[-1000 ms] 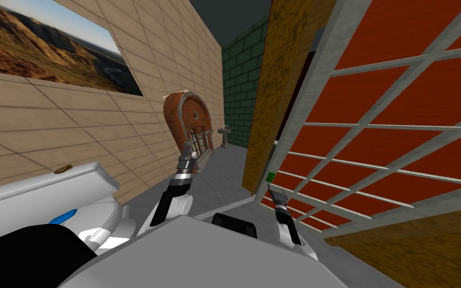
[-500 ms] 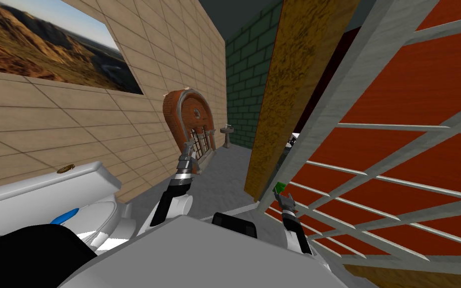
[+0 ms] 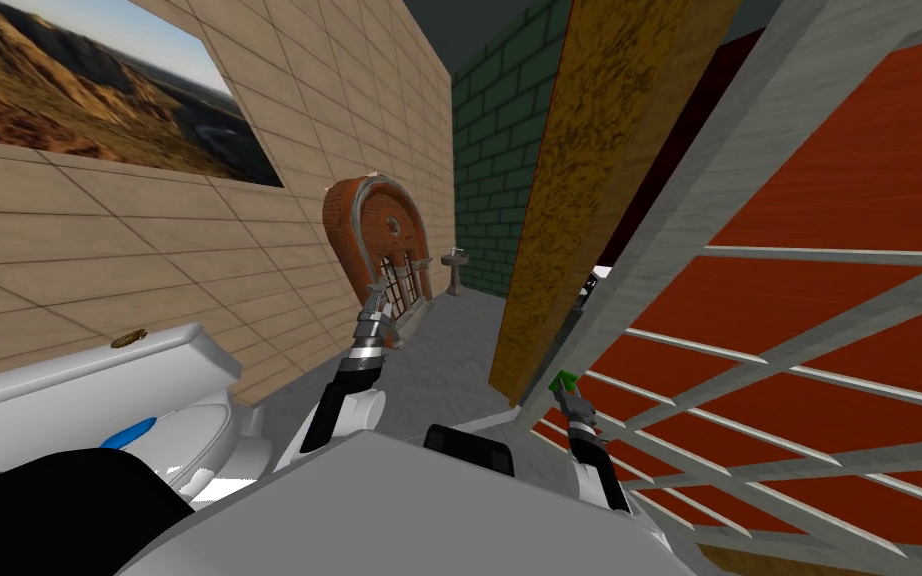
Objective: Pull the door open
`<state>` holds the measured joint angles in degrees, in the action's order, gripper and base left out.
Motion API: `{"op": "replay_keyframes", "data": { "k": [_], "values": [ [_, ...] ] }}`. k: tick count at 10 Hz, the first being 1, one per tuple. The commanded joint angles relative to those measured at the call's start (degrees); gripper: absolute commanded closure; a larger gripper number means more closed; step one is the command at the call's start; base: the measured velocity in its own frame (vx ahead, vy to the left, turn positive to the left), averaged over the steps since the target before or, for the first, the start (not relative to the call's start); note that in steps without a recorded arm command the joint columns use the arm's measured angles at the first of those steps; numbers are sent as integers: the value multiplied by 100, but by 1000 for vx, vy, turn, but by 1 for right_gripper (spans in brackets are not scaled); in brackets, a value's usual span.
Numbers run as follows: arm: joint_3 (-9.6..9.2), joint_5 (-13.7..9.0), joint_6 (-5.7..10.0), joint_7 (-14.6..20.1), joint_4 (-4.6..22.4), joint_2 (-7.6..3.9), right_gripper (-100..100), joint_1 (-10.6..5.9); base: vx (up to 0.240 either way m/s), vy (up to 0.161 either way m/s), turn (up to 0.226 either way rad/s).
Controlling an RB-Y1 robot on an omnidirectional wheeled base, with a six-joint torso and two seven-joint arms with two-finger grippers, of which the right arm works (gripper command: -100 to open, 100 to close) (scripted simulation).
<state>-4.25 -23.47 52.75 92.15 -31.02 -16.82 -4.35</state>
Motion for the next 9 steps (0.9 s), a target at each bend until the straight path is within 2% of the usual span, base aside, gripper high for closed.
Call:
{"op": "replay_keyframes", "data": {
  "k": [1, 3, 4, 6, 9],
  "values": [
    [-8, 2, 1, 3, 0, 13, 100, 5, -16, 0, 5],
    [-8, 2, 1, 3, 0, 13, 100, 5, -3, 1, -1],
    [-111, 61, 28, 128, -19, -57, 100, 47, -129, -20, 69],
    [-203, 112, 61, 239, -41, -115, 100, 80, -172, -26, 78],
    [-446, 247, 151, 536, -101, -271, 100, 169, -228, -32, 85]
  ]
}}
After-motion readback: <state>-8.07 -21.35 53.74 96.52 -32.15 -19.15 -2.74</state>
